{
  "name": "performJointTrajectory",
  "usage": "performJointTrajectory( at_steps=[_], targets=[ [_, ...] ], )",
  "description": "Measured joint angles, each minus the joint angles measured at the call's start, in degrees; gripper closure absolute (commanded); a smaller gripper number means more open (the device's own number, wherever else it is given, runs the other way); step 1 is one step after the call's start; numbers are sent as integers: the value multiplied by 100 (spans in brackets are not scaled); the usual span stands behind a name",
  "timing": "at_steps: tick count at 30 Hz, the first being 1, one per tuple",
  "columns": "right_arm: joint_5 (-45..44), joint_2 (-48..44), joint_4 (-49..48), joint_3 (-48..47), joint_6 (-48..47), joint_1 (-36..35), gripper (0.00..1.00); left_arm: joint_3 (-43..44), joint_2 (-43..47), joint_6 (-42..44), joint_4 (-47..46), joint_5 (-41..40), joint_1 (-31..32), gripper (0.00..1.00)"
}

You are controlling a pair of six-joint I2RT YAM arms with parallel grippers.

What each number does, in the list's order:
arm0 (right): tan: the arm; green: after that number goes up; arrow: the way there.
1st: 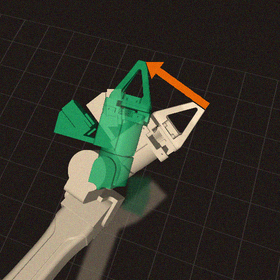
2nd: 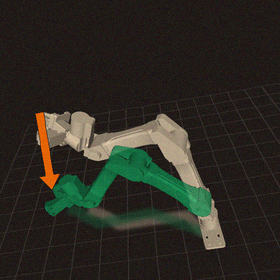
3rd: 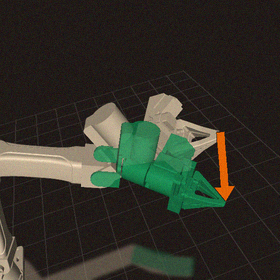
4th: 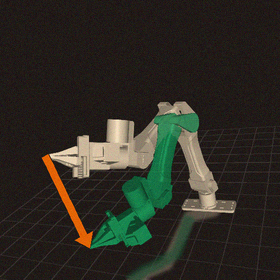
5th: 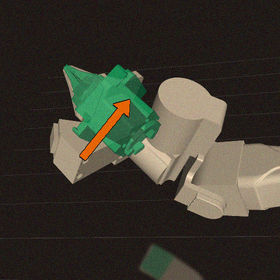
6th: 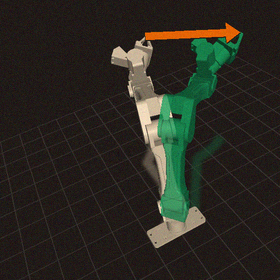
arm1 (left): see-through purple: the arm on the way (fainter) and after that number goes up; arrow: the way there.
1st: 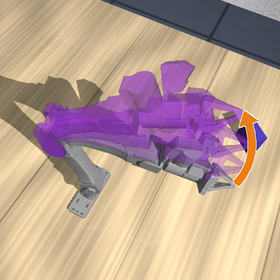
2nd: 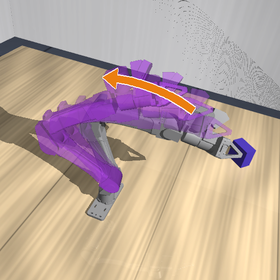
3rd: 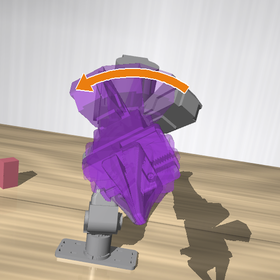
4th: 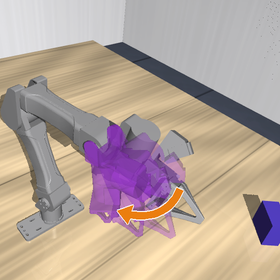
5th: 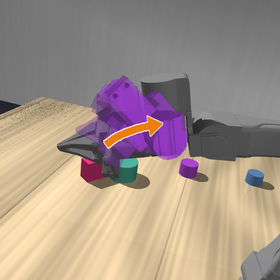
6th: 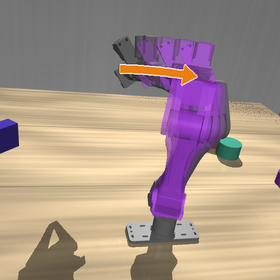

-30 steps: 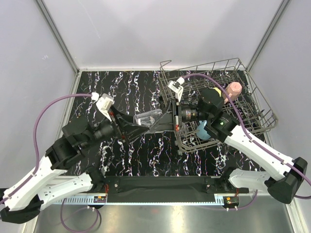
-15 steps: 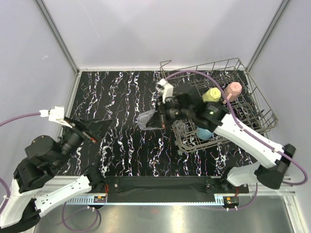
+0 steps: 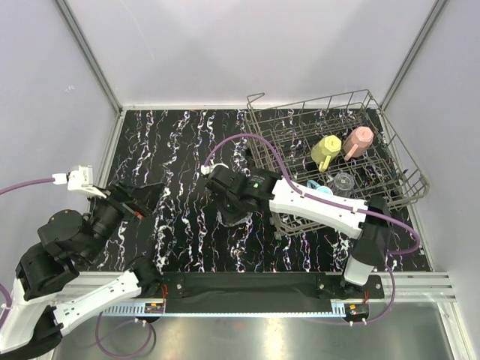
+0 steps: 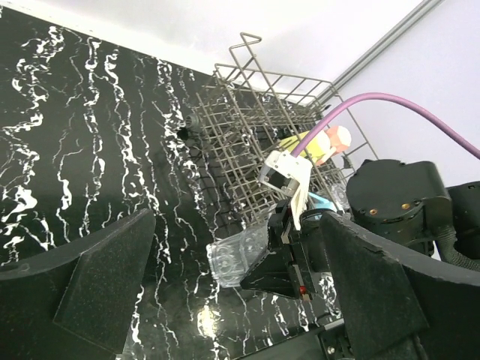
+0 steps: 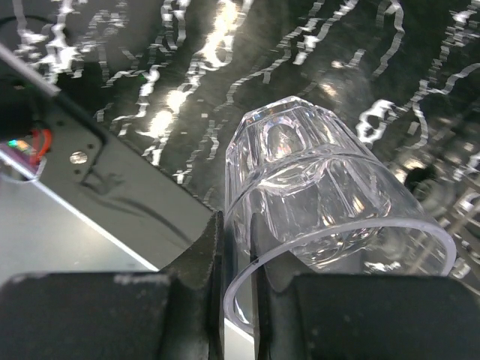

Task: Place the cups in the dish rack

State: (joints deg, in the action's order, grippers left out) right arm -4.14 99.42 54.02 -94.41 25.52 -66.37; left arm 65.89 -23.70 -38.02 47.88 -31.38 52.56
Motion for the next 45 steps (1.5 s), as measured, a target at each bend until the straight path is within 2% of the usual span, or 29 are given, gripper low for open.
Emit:
performJointTrajectory(
  at_steps=[11,18,23,25,26,27,31,39,41,45],
  targets=[
    [-92,85,87,57,20,4,97,2,2,28,11,-96,0,4],
    [-382,1117,413,-101,66,-94,94,46,50,31,109,-212,0,6],
    [-387,1307,435,-61,136,-153,85,85,50,26,238,-249,0,6],
    [-389,1311,433,-61,155,-168,79,85,50,26,273,-254,0,6],
    [-389,1318,431,-61,166,-175,75,85,50,26,284,-254,0,6],
    [-391,1329,433,-61,175,-181,66,85,50,26,293,-254,0,6],
    [-389,1370,409,-61,210,-214,51,85,50,24,313,-256,0,6],
    [-393,1375,391,-63,212,-264,41,94,46,15,332,-256,0,7],
    [-396,1316,380,-63,216,-264,36,122,44,-2,358,-271,0,8],
    [-592,706,411,-70,256,-267,26,225,20,-46,509,-356,-2,8]
  ],
)
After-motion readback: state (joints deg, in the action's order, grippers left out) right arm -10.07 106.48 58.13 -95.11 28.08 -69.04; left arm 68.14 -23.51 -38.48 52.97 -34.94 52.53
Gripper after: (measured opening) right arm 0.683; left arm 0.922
